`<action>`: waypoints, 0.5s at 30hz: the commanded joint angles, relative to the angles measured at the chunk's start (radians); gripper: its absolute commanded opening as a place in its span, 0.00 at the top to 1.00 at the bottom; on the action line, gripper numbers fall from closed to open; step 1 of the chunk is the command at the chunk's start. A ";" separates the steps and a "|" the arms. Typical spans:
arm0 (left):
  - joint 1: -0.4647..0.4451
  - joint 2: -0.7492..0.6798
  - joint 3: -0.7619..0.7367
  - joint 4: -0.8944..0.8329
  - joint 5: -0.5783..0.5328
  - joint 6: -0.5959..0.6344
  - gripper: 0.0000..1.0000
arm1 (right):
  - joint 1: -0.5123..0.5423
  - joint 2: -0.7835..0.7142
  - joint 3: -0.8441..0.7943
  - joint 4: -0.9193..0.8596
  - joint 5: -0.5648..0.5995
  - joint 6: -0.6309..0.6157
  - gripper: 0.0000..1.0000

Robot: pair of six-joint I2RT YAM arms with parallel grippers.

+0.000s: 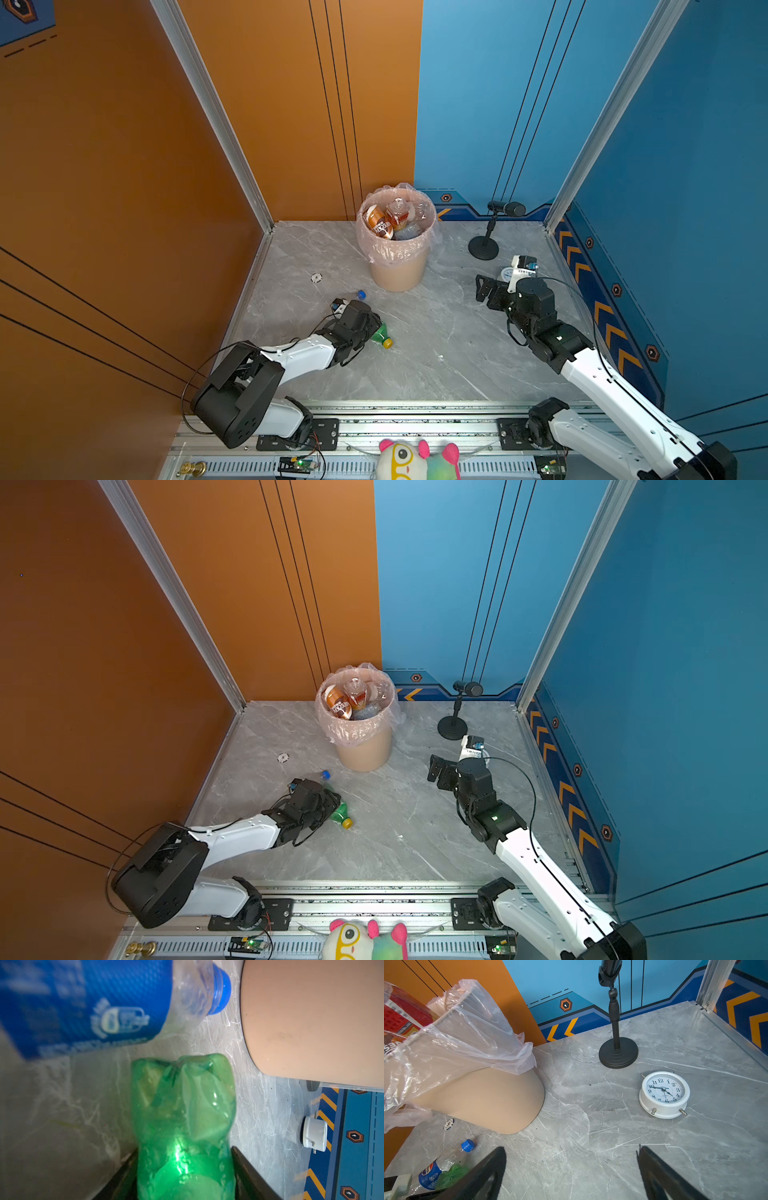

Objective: Put the plastic bottles in the bin
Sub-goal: 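Close the left gripper on the green Sprite bottle, then lift the Sprite bottle and carry it over the bin with the left gripper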

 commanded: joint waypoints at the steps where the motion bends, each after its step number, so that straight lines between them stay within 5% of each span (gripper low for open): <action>1: -0.006 -0.040 0.024 -0.004 0.016 0.012 0.39 | -0.008 -0.010 -0.010 0.006 -0.020 0.024 0.00; 9: -0.026 -0.155 0.054 -0.048 0.004 0.069 0.44 | -0.011 -0.004 -0.008 0.012 -0.028 0.034 0.00; 15: -0.084 -0.301 0.144 -0.123 -0.084 0.293 0.44 | -0.013 -0.009 -0.007 0.013 -0.031 0.043 0.00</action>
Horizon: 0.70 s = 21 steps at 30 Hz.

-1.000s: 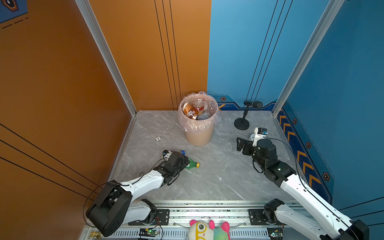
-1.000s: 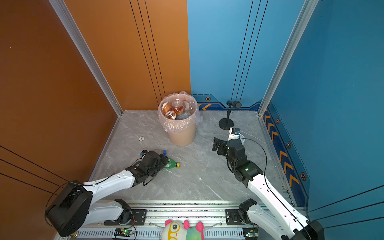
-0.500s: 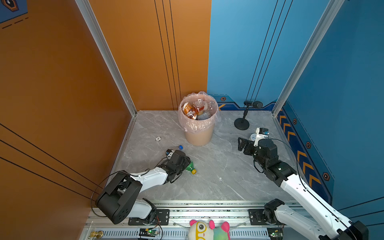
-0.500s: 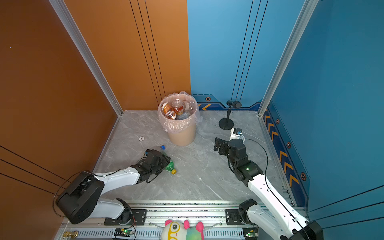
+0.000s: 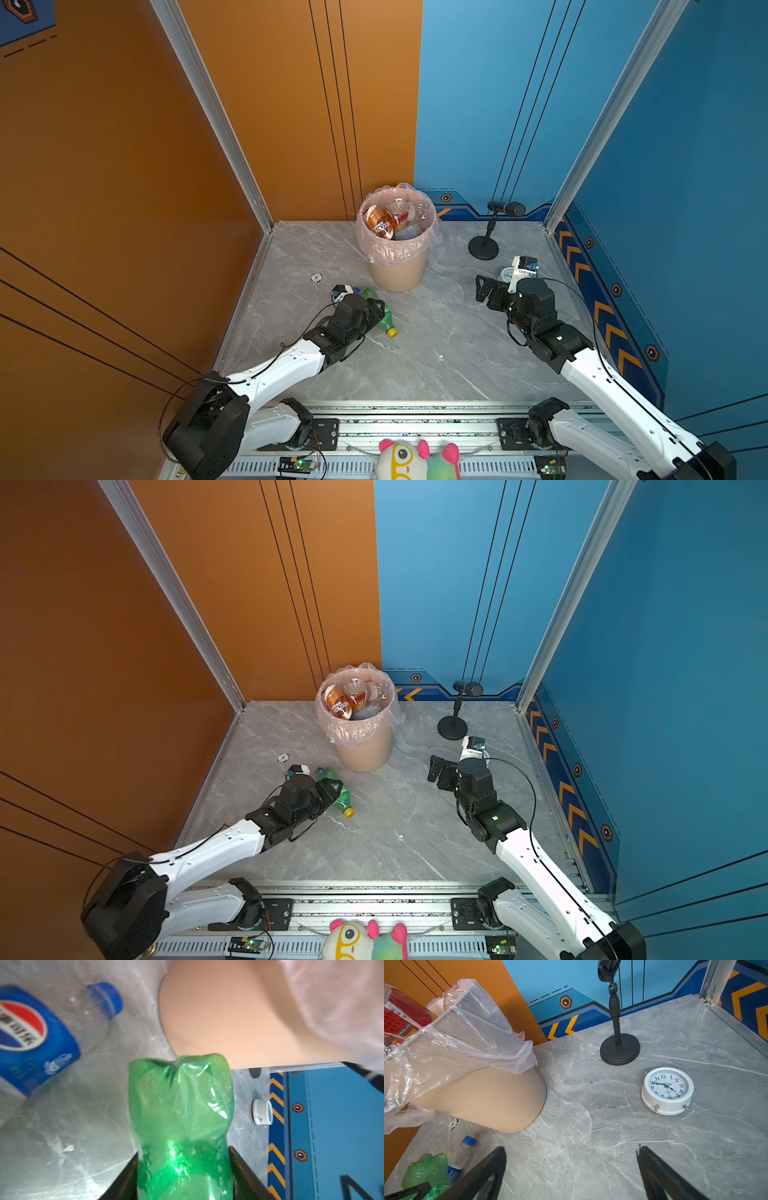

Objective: Put the plastic bottles in the bin
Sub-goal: 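Lift the Sprite bottle and carry it over the bin with the left gripper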

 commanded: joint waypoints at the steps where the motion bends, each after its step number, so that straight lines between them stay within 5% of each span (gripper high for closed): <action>1: -0.042 -0.079 0.073 -0.060 -0.092 0.204 0.44 | -0.006 -0.009 -0.005 0.014 -0.012 0.024 0.00; 12: -0.095 -0.120 0.250 -0.109 -0.081 0.611 0.44 | -0.007 -0.014 0.001 0.017 -0.020 0.040 0.00; 21: -0.097 0.049 0.597 -0.112 0.011 1.016 0.44 | -0.008 -0.042 -0.004 0.002 -0.012 0.052 0.00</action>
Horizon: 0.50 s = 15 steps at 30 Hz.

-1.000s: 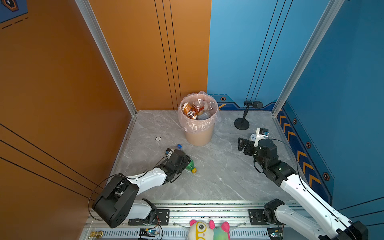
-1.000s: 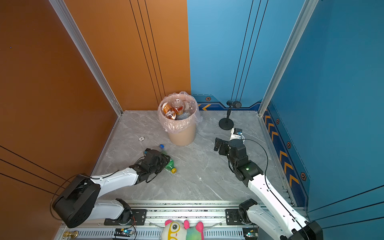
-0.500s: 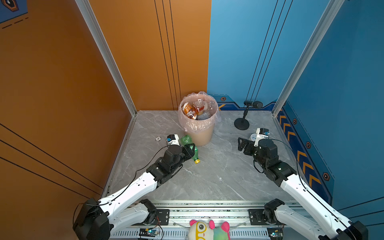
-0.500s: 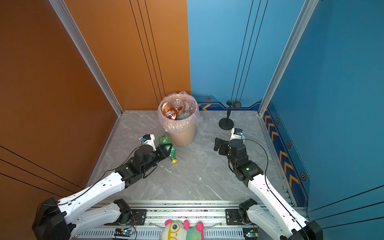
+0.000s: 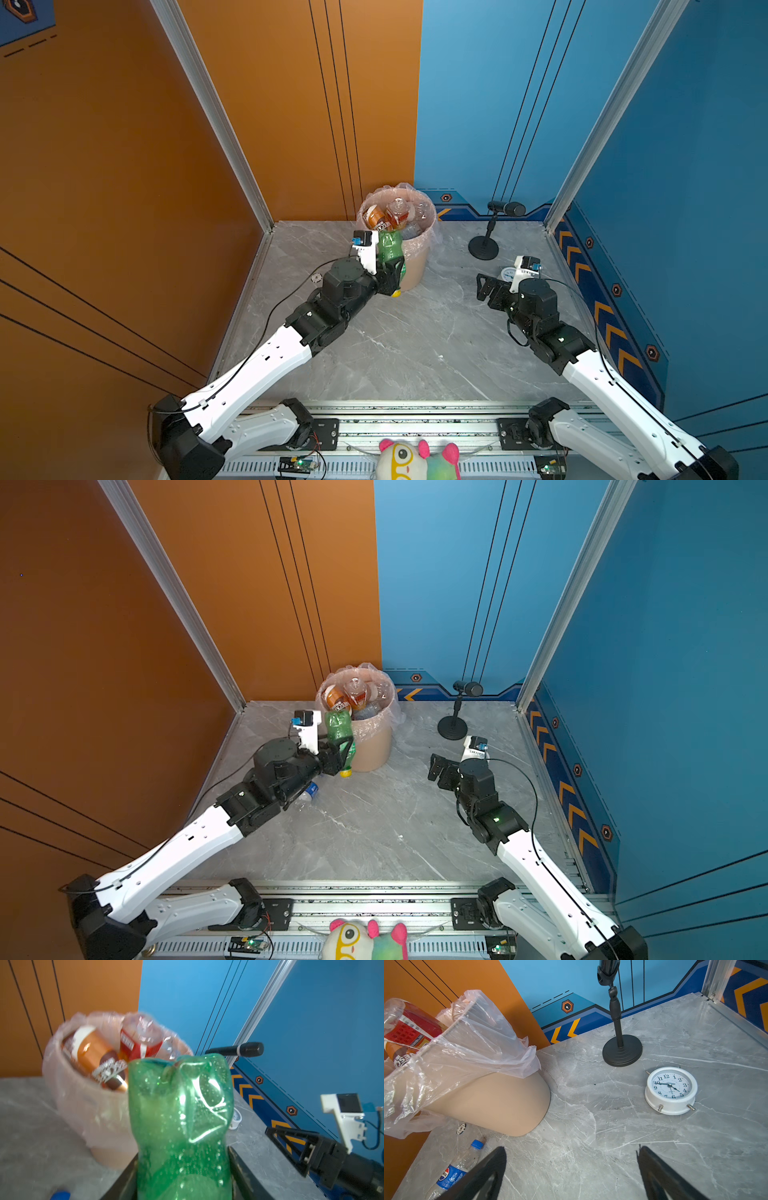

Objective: Put the plastic bottles in the bin
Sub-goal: 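Lift the Sprite bottle and carry it over the bin with the left gripper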

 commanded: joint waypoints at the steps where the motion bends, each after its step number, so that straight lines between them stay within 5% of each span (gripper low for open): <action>1: -0.006 0.081 0.117 0.010 0.062 0.238 0.44 | -0.008 -0.025 -0.005 -0.005 -0.005 0.015 0.00; 9: 0.000 0.322 0.397 0.014 0.058 0.473 0.43 | -0.014 -0.068 -0.014 -0.038 0.015 0.008 0.00; 15: 0.027 0.444 0.521 0.034 0.073 0.527 0.43 | -0.027 -0.092 -0.023 -0.053 0.020 0.003 0.00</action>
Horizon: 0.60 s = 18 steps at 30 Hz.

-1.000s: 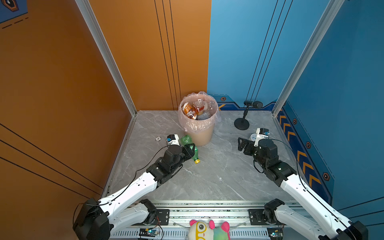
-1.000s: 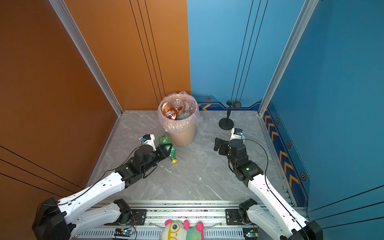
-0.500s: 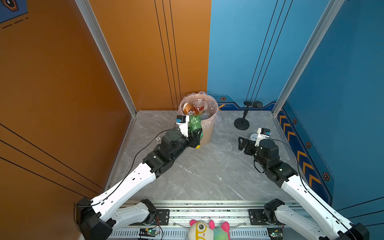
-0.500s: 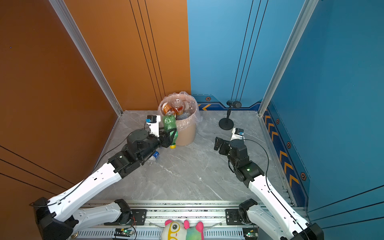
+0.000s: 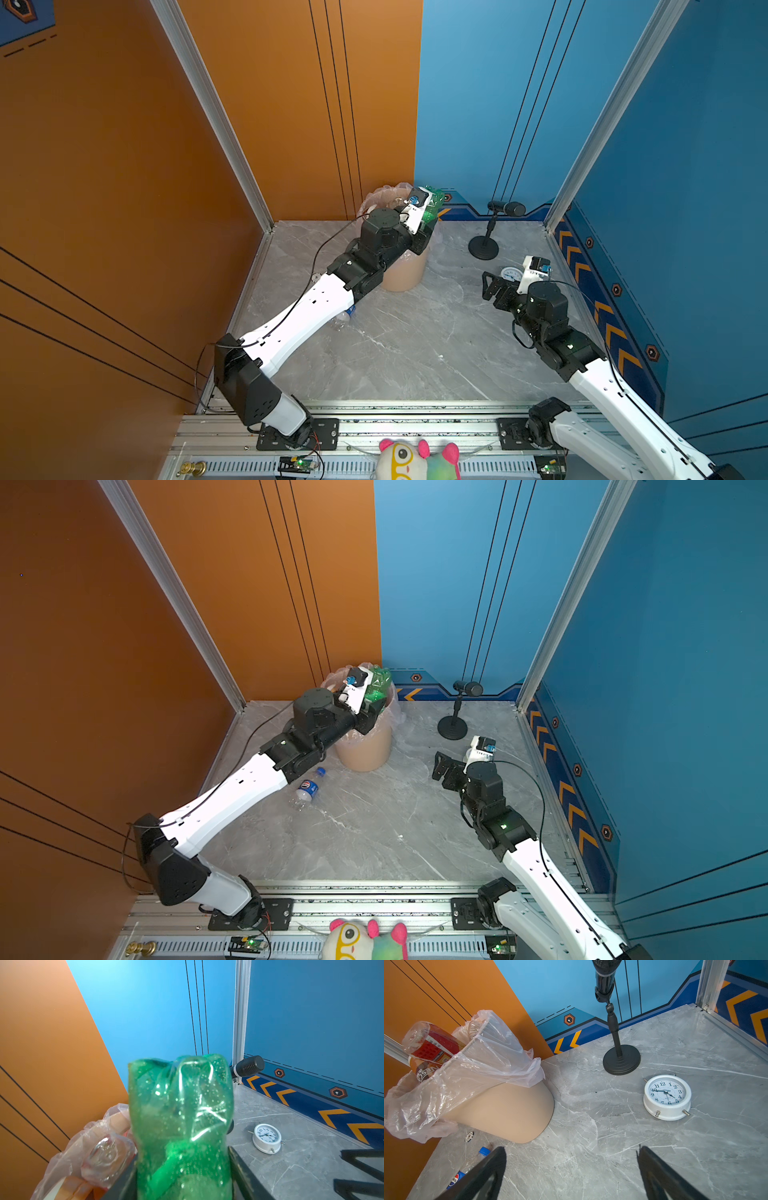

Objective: Put the plastic bottles in the bin
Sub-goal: 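Lift the Sprite bottle and carry it over the bin with the left gripper, then release the Sprite bottle into the bin and withdraw the left gripper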

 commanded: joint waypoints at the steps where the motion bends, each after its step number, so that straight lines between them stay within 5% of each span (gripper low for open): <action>1: 0.020 0.040 0.081 0.026 0.030 0.080 0.43 | -0.013 -0.021 -0.017 -0.043 0.017 0.000 0.00; 14: 0.086 0.180 0.236 -0.029 0.040 0.110 0.42 | -0.038 0.007 -0.011 -0.024 -0.010 -0.002 0.00; 16: 0.103 0.211 0.265 -0.064 0.032 0.109 0.27 | -0.038 0.015 -0.007 -0.020 -0.016 0.000 0.00; 17: 0.110 0.228 0.287 -0.095 0.015 0.105 0.08 | -0.038 0.018 -0.006 -0.020 -0.019 0.001 0.00; 18: 0.118 0.244 0.312 -0.131 0.005 0.095 0.02 | -0.038 0.019 -0.002 -0.021 -0.022 0.001 0.00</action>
